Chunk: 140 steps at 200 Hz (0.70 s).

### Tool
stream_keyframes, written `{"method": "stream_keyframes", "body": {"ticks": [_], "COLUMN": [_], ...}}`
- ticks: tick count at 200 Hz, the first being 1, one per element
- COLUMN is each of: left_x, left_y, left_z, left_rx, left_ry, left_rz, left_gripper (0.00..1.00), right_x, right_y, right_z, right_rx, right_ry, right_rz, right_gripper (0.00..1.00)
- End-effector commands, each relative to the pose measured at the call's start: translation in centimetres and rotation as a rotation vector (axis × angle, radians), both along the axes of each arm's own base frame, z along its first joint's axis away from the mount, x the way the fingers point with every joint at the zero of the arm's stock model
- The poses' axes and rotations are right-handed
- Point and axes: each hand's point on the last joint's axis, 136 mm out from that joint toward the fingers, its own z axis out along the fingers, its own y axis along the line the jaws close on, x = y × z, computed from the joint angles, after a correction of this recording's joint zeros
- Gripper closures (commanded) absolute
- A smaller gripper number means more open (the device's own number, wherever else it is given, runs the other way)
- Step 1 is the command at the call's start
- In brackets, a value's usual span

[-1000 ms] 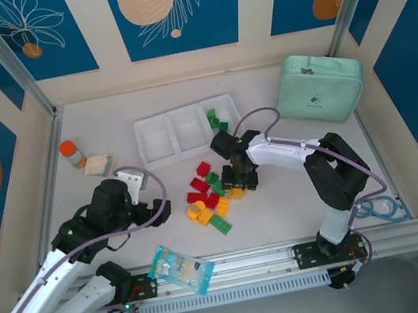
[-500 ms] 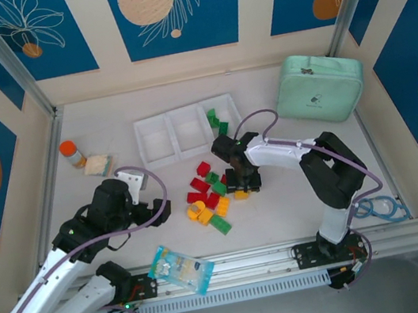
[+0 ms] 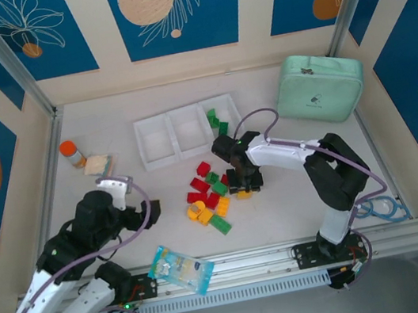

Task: Sort the legos into containers by color
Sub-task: Pick up the lego from the center of the table, then place the lego in the container.

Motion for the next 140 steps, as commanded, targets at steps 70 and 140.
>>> {"method": "stream_keyframes", "body": {"ticks": [70,140], "left_x": [-0.8,-0.9], "left_y": [2.5,1.6], "left_z": [1.7,1.8], "left_rx": [-0.036,-0.062], "left_ry": [-0.085,-0.092], "left_rz": [0.093,0.044], "left_gripper": [0.01,0.01], "right_x": [10.2,20.6], "right_y": [5.7,12.0], "right_z": [15.6,12.9], "right_rx": [0.35,0.4], "right_ry": [-0.377,-0.38], "right_rz": [0.094,0.183], "right_gripper": [0.65,0.67]}}
